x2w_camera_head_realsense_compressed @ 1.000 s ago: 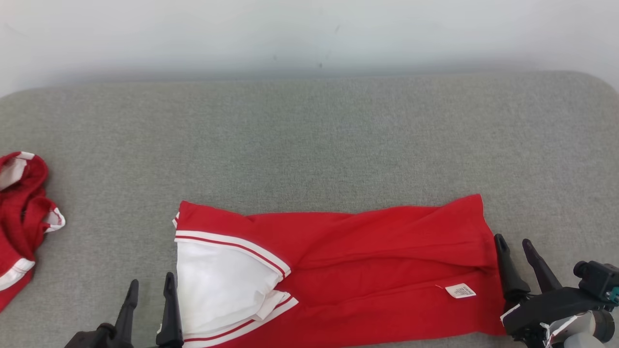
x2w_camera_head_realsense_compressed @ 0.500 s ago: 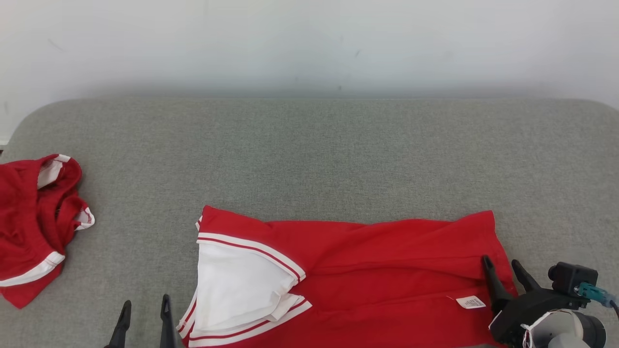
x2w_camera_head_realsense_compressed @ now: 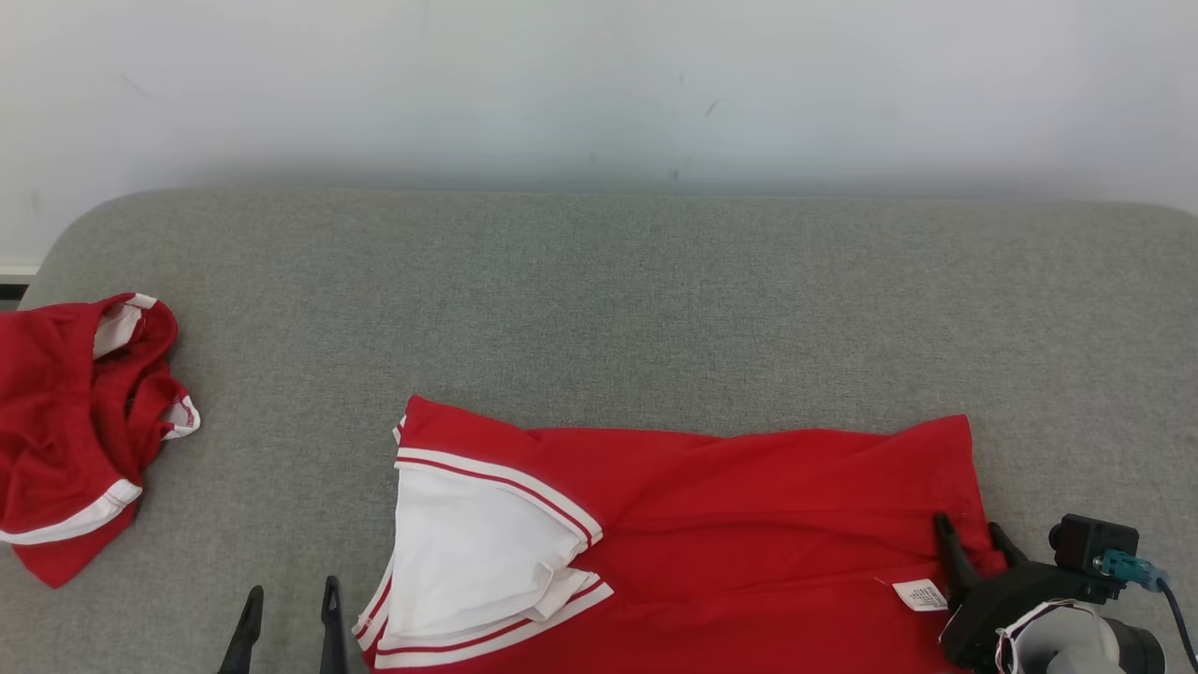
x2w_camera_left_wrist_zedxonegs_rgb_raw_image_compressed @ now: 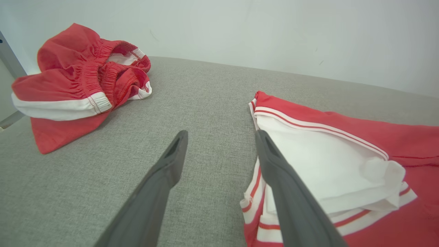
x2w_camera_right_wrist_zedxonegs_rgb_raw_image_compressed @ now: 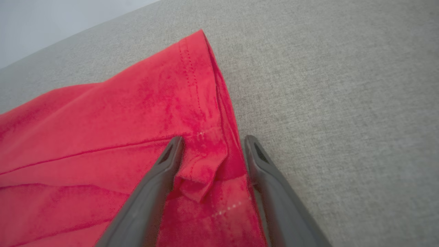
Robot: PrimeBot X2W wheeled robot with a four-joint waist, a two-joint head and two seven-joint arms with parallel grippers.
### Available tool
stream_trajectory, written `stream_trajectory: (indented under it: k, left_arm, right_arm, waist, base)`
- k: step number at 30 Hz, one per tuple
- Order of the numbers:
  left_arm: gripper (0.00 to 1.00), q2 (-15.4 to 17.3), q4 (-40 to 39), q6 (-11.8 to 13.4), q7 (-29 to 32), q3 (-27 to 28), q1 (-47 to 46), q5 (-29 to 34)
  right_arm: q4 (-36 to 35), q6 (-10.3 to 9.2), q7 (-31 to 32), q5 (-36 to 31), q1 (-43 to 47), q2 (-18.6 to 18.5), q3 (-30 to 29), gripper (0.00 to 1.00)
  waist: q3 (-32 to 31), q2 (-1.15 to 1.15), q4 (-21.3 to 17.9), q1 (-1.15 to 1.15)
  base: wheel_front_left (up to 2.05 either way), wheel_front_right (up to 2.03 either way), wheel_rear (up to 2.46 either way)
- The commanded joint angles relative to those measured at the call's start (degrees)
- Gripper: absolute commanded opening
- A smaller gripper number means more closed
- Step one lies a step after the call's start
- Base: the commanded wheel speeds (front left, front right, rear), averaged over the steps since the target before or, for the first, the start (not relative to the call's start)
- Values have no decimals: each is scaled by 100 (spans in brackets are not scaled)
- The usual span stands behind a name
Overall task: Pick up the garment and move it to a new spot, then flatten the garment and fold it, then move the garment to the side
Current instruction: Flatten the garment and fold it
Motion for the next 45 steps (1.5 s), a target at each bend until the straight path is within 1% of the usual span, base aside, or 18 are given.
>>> stream_trajectory:
  k: [1,5,9,11,16,19,21,23,28,32,35,36,37,40,45]
  left_arm:
    - [100,-7,-44,18,-17,-10,-9,-45]
    - [100,-6,-60,30,-17,-12,65,-81]
    - [100,-6,-84,59,-17,-18,161,-125]
    - [100,-7,-92,75,-17,-44,164,-129]
    - [100,-5,-126,92,-17,-97,186,-129]
    - [100,-6,-153,97,-18,-101,200,-79]
    - [100,-5,-167,113,-18,-75,237,-40]
    - [100,-6,-154,125,-18,-39,263,1]
    - [100,-6,-122,141,-18,49,266,256]
    - [100,-6,-94,120,-18,75,304,296]
    - [100,-5,-63,114,-18,88,298,309]
    - [100,-7,-37,95,-18,75,280,308]
    - [100,-6,-21,90,-18,70,270,300]
    - [100,-7,11,72,-18,31,240,280]
    - [100,-6,108,82,-18,-86,131,242]
  right_arm:
    - [144,5,20,64,45,86,81,0]
    - [233,5,-45,128,-15,100,151,0]
    - [263,5,-169,223,-49,6,192,0]
    - [275,4,-248,303,-70,-168,126,0]
    - [317,-3,-406,449,-11,-747,-144,0]
    - [226,-3,-471,529,27,-1051,-304,0]
    - [82,-3,-483,546,89,-1180,-338,0]
    - [-125,-3,-489,517,166,-1214,-281,0]
    - [-1070,-3,-339,709,328,-904,-126,0]
    - [-2034,-3,-44,858,588,-527,111,0]
    - [-2706,-2,258,931,747,-158,345,0]
    - [-3066,-2,422,975,820,111,477,0]
    - [-3204,-2,500,988,833,255,546,0]
    - [-3400,-2,689,892,781,655,758,0]
    - [-3164,-2,750,774,574,1052,1067,0]
  waist:
    - [-11,0,-17,0]
    - [-40,0,-40,0]
    - [-97,0,-66,0]
    - [-133,0,-75,0]
    - [-194,0,-79,0]
    - [-220,0,-96,0]
    - [-243,0,-130,0]
    - [-270,0,-164,0]
    - [-360,0,-241,0]
    - [-442,0,-206,0]
    - [-495,0,-143,0]
    - [-514,0,-90,0]
    - [-523,0,-57,0]
    - [-550,0,56,0]
    - [-584,0,289,0]
  base:
    - [0,0,0]
    - [0,0,0]
    - [0,0,0]
    - [0,0,0]
    - [0,0,0]
    - [0,0,0]
    - [0,0,0]
    - [0,0,0]
    - [0,0,0]
    - [0,0,0]
    - [0,0,0]
    - [0,0,0]
    - [0,0,0]
    - [0,0,0]
    - [0,0,0]
